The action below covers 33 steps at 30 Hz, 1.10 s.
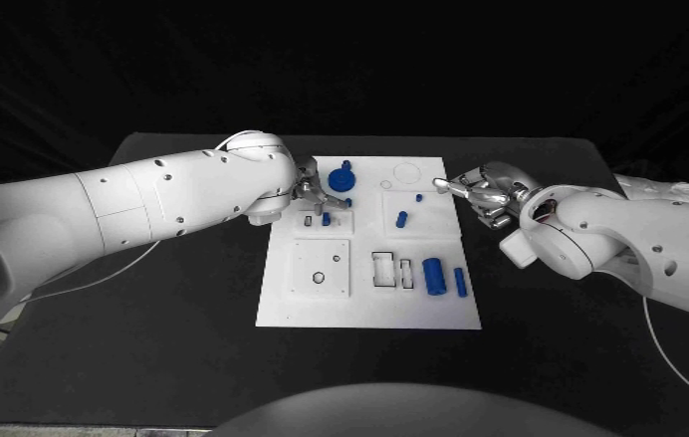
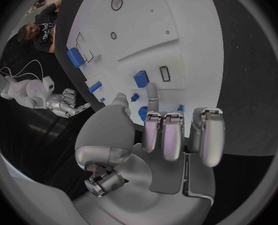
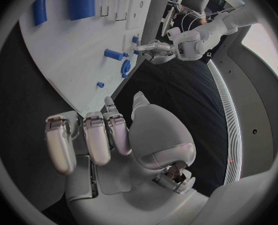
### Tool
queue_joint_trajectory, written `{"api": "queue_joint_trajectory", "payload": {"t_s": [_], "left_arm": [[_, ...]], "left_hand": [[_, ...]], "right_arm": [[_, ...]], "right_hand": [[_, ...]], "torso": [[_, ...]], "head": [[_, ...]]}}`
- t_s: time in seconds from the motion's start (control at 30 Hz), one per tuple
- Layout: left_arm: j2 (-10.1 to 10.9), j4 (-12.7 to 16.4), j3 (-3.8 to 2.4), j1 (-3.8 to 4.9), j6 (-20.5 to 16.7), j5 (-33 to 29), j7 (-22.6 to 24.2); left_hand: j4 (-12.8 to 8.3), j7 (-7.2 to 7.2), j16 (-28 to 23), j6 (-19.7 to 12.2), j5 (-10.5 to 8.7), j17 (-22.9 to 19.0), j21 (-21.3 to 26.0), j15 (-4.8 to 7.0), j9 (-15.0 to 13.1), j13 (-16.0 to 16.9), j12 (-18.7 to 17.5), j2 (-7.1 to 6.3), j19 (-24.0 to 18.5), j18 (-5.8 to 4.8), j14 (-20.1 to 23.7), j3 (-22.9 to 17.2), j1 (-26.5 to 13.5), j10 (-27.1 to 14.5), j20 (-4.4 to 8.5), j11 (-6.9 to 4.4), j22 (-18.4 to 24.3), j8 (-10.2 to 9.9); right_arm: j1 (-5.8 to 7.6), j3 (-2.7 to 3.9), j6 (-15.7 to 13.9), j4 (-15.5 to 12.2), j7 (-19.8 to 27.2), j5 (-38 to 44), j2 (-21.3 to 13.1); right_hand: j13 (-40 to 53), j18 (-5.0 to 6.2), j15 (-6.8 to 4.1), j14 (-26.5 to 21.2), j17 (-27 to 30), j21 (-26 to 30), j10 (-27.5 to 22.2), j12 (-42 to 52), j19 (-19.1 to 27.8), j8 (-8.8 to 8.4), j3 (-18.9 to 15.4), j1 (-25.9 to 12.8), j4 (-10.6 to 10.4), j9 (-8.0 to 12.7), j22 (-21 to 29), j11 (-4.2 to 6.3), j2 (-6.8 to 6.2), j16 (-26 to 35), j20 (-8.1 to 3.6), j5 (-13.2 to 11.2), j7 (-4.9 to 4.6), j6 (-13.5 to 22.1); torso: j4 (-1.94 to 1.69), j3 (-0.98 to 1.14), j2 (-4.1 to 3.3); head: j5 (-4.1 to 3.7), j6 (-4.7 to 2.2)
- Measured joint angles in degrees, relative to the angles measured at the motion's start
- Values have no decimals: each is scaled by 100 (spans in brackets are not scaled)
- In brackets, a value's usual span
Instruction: Assemble the parts on the task board
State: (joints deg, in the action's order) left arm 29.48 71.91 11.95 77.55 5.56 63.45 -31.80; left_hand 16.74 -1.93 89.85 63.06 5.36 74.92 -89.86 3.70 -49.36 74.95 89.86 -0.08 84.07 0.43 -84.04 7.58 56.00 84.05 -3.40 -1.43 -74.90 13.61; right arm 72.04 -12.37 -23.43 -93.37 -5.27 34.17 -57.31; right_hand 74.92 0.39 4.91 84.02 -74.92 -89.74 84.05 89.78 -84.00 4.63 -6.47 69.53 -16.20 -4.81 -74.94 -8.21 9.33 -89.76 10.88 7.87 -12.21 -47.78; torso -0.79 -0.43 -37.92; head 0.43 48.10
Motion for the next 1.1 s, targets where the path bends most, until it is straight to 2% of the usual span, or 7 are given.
{"api": "queue_joint_trajectory", "payload": {"t_s": [0.13,0.3,0.5,0.77,0.9,1.03,1.1], "left_arm": [[49,40,0,0,-95,1,68],[149,123,-1,-1,-248,-1,167],[431,392,-1,-1,-820,-50,508],[822,615,-15,20,-1596,-218,1050],[893,560,-37,51,-1715,-284,1205],[892,451,-68,71,-1737,-331,1295],[863,364,-77,77,-1723,-337,1307]], "left_hand": [[0,0,0,0,-27,0,0,0,-27,0,0,10,0,0,0,0,32,0,0,0,0,0],[-16,0,0,0,-26,0,0,0,-57,-1,0,38,0,0,0,-67,347,0,0,0,0,0],[-1,20,0,20,100,-1,0,0,-78,-1,0,93,0,0,0,-98,713,0,0,0,0,0],[-1,38,0,38,140,-1,0,0,-71,-2,0,-37,0,0,0,-98,868,0,0,0,0,-5],[-1,-63,0,-190,147,-1,0,0,63,-2,0,-92,0,0,0,-97,922,0,0,0,0,-217],[-1,-141,0,-370,161,-1,0,-62,170,-2,0,-131,-3,0,-2,-97,910,-8,-3,90,0,-358],[-1,-173,0,-403,161,-1,0,-62,203,-2,0,-118,-21,0,-2,-97,884,-6,-21,96,0,-388]], "right_arm": [[-3,0,1,1,0,0,0],[-6,0,1,2,0,0,1],[-8,0,0,0,0,0,-8],[-9,0,-2,-1,3,0,-26],[-9,0,-2,-1,3,-1,-27],[-9,0,-2,0,3,-1,-27],[-9,0,-2,0,3,-1,-27]], "right_hand": [[0,0,0,0,0,0,0,0,0,0,0,0,0,0,0,0,0,0,0,0,0,0],[0,0,0,0,0,0,0,0,0,0,0,0,0,1,1,0,0,0,0,0,0,0],[0,0,0,0,0,0,0,0,0,0,0,0,0,1,1,0,0,0,0,0,0,0],[0,0,0,0,1,0,0,0,0,0,0,0,0,1,1,0,0,0,0,0,0,0],[0,0,0,0,1,0,0,0,0,0,0,0,0,2,2,0,0,0,0,0,0,0],[0,0,0,0,1,0,0,0,0,0,-16,0,16,2,2,0,0,0,0,0,0,0],[0,0,0,0,1,0,0,0,0,0,-16,0,16,2,2,0,0,0,0,0,0,0]], "torso": [[0,0,1],[1,1,1],[3,2,-1],[-8,3,-2],[-8,3,-1],[-4,-1,-1],[-1,-4,-1]], "head": [[9,-2],[11,-16],[18,-25],[20,-10],[19,-10],[23,-21],[23,-25]]}}
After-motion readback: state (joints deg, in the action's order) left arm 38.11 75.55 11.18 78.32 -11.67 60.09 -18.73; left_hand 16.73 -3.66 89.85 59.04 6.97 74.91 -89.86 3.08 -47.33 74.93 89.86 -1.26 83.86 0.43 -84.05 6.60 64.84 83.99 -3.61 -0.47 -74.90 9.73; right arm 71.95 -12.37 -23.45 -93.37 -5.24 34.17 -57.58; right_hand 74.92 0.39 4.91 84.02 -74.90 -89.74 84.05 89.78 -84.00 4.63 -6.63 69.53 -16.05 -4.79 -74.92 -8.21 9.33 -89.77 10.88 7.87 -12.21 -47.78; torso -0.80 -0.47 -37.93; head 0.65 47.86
